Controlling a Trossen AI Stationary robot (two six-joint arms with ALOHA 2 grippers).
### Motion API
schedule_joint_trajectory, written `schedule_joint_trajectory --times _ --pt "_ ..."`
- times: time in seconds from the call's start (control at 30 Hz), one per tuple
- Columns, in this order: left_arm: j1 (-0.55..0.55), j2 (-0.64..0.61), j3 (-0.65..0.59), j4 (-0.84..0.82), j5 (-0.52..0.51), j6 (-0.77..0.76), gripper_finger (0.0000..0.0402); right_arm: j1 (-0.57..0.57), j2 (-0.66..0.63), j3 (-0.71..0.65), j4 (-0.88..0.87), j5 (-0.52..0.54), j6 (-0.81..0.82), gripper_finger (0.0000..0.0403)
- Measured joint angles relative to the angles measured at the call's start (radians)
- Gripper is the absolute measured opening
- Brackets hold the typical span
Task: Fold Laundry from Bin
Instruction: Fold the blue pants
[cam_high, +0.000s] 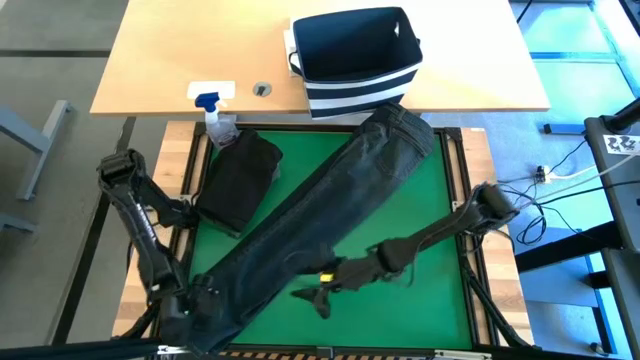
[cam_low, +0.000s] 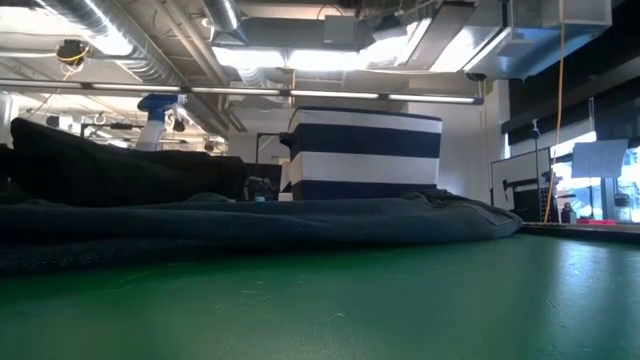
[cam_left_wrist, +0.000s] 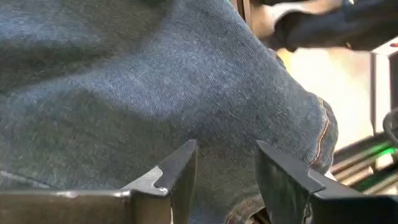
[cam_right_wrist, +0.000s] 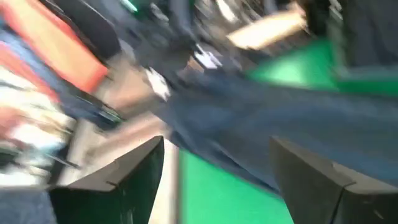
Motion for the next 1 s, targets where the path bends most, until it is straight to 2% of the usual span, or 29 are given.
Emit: schedule_joint_trajectory --times 0.17,0.37,0.47,0.57,0.67,0.8,1.0 --pt "-0.061 0.000 0.000 -0.002 -0.147 -0.105 0.0154 -0.005 0.101 0.119 -0.306 0.084 0.085 0.0287" --pt "-0.077 0.000 0.000 -0.002 -0.255 -0.148 0.0154 -0.087 0.120 0.114 -0.587 0.144 0.241 0.0287" --pt "-0.074 0.000 0.000 0.002 -0.331 -0.157 0.0154 -0.158 0.120 0.114 -0.654 0.128 0.181 0.0287" --pt "-0.067 0.008 0.000 0.009 -0.387 -0.172 0.0154 -0.239 0.144 0.116 -0.636 0.047 0.055 0.0287" --pt "-0.043 0.033 0.000 0.010 -0.376 -0.172 0.0154 -0.314 0.190 0.115 -0.601 -0.052 -0.040 0.0287" --pt "-0.009 0.092 0.000 0.025 -0.324 -0.173 0.0154 -0.377 0.251 0.115 -0.600 -0.127 -0.152 0.0287" --pt "0.061 0.218 0.000 0.228 -0.170 -0.148 0.0154 -0.382 0.266 0.119 -0.724 -0.157 -0.418 0.0287"
